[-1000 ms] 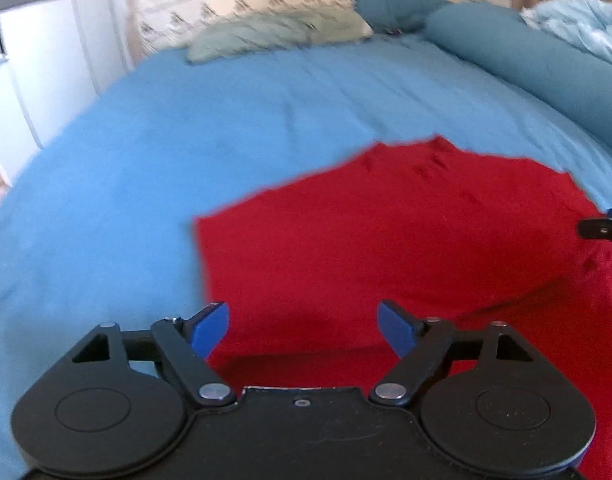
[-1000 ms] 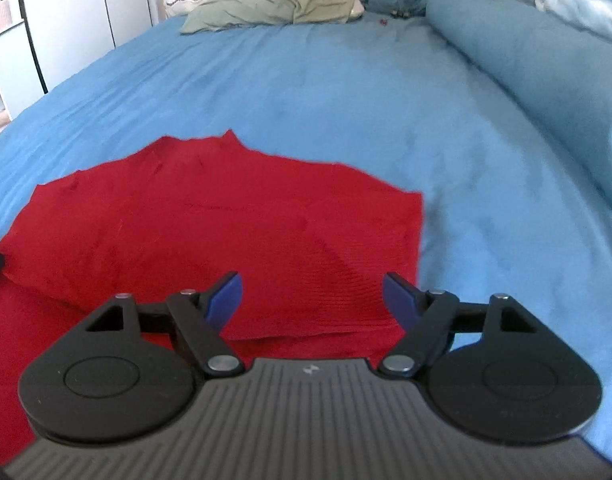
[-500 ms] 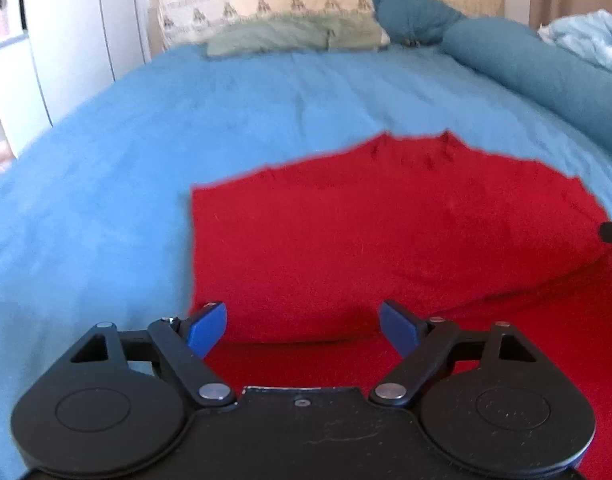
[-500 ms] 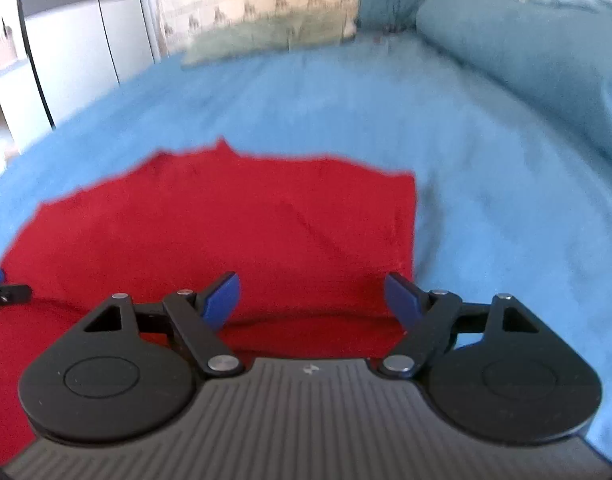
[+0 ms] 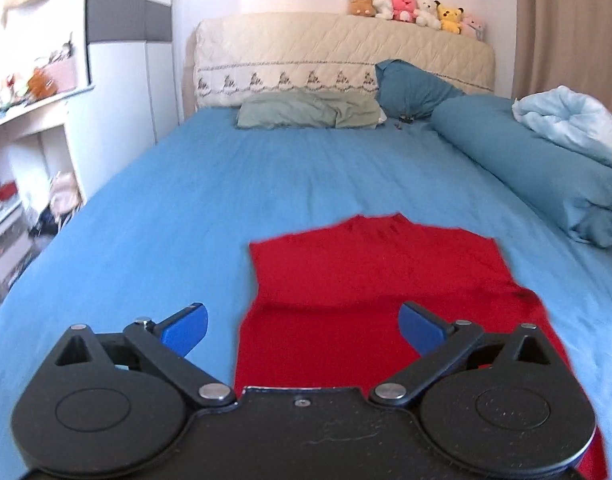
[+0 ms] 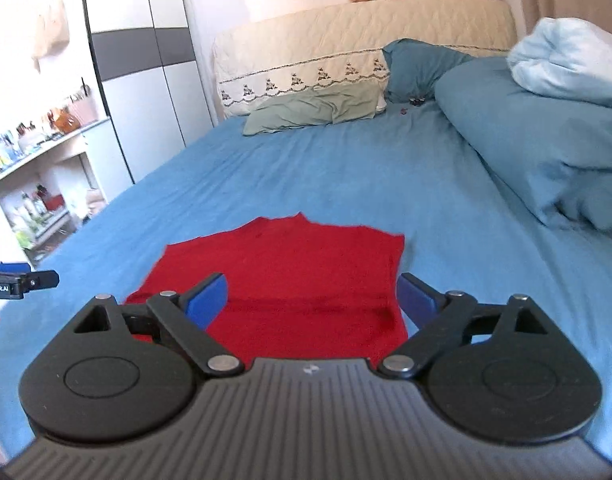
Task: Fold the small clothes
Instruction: 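Grasp the hem of the narrowed sweater with both grippers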
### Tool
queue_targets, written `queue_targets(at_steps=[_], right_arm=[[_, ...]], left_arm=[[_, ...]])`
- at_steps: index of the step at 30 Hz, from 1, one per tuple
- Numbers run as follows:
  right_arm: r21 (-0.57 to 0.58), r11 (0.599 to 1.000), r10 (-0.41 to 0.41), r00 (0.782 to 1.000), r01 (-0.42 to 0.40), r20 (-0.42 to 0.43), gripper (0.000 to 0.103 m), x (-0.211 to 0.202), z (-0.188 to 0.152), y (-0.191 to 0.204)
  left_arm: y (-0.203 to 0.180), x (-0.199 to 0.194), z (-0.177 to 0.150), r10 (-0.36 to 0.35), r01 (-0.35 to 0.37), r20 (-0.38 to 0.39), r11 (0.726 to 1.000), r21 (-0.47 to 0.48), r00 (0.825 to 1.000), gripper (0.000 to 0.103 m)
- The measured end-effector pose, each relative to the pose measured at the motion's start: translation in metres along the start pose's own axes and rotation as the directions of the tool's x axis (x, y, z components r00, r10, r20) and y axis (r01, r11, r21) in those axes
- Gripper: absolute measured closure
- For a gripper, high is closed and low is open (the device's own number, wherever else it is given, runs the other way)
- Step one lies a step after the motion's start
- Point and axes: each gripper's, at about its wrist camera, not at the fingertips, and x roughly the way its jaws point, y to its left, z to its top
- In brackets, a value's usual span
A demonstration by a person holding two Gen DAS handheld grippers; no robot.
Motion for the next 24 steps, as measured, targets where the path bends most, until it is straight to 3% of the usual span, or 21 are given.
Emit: queue_targets(at_steps=[3,6,11,13,15,18,24], right_arm=[[-0.025,1.000,-0.019,0.999,0.018,-0.039,0.000,-0.038,-0.023,0.004],[-0.056,0.998,-0.042,0.996,0.038,-0.074,0.000,-0.064,-0.054,0.006],[0.032,0.998,-0.050,0.989,0.055,-0.139,0.000,-0.084,-0.107,-0.001],[0.033,0.996,-0.082,0.986,0.088,-0.144,0.000,-0.086,-0.126,0.000],[0.036,0.993,-0.108,0.981,0.115,-0.159,0.001,-0.083,-0.141,0.000],[0.059,0.988,-0.129,0.973,0.143,-0.192,0.009,-0.075,-0.161,0.001],[0.069,0.977,-0.182,0.958,0.202,-0.224,0.019,-0.058,-0.184,0.005]], left_arm=[[0.007,-0.034,-0.023,-0.043,0.041,-0.037,0.998,-0.040,0.998,0.000],[0.013,-0.052,-0.050,-0.039,0.035,-0.073,0.998,-0.059,0.997,0.000],[0.023,-0.063,-0.098,-0.044,0.028,-0.143,0.993,-0.112,0.989,0.002],[0.023,-0.059,-0.113,-0.036,0.017,-0.167,0.994,-0.111,0.985,0.006],[0.024,-0.053,-0.129,-0.031,0.009,-0.198,0.994,-0.110,0.980,0.018],[0.027,-0.039,-0.146,-0.030,0.000,-0.243,0.992,-0.124,0.970,0.033],[0.037,-0.020,-0.169,-0.003,-0.041,-0.274,0.987,-0.153,0.962,0.043]])
